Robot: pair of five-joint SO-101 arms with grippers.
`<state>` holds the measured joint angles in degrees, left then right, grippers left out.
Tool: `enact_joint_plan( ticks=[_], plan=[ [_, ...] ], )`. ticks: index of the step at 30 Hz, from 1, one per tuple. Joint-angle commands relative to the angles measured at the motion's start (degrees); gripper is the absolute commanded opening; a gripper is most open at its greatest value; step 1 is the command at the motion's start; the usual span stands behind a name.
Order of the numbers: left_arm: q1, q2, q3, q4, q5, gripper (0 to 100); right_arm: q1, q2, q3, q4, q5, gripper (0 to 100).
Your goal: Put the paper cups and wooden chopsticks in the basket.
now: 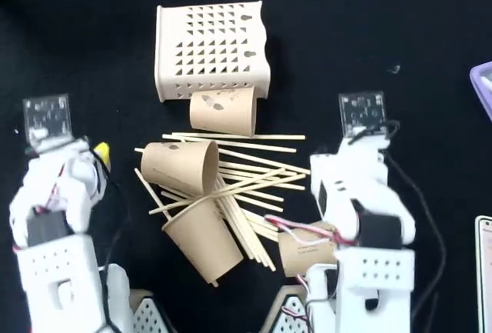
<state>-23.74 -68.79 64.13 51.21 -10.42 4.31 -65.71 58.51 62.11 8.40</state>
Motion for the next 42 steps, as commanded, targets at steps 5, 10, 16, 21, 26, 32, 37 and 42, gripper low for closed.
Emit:
enact_joint_plan(
  ticks=[5,10,16,21,26,32,37,42],
  plan=[
    [6.02,26.02,-24.92,2.29,4.92,23,0.0,16.4,-14.81,-3.25,-5.98,15.9],
    [10.51,41.41,-41.01,2.37,7.65,23,-3.96,30.02,-29.49,-2.9,-11.16,15.9],
    [15.87,58.73,-58.33,2.37,7.65,23,-8.88,47.08,-45.32,-3.16,-14.33,15.8],
    [16.84,70.51,-70.73,2.46,7.65,23,-9.14,60.09,-53.49,-3.16,-15.21,15.7],
    [16.75,79.82,-78.81,2.37,7.65,23,-9.67,68.18,-54.55,-3.87,-15.21,15.8],
    [16.31,88.97,-87.52,2.37,7.65,23,-10.2,71.6,-54.02,-5.98,-15.12,15.8],
    [16.48,93.1,-91.3,2.37,7.65,23,-10.2,72.48,-54.11,-6.07,-15.12,15.8],
    [17.01,94.86,-94.64,2.37,7.74,23,-10.2,72.48,-53.76,-6.07,-15.03,15.8]
  ],
)
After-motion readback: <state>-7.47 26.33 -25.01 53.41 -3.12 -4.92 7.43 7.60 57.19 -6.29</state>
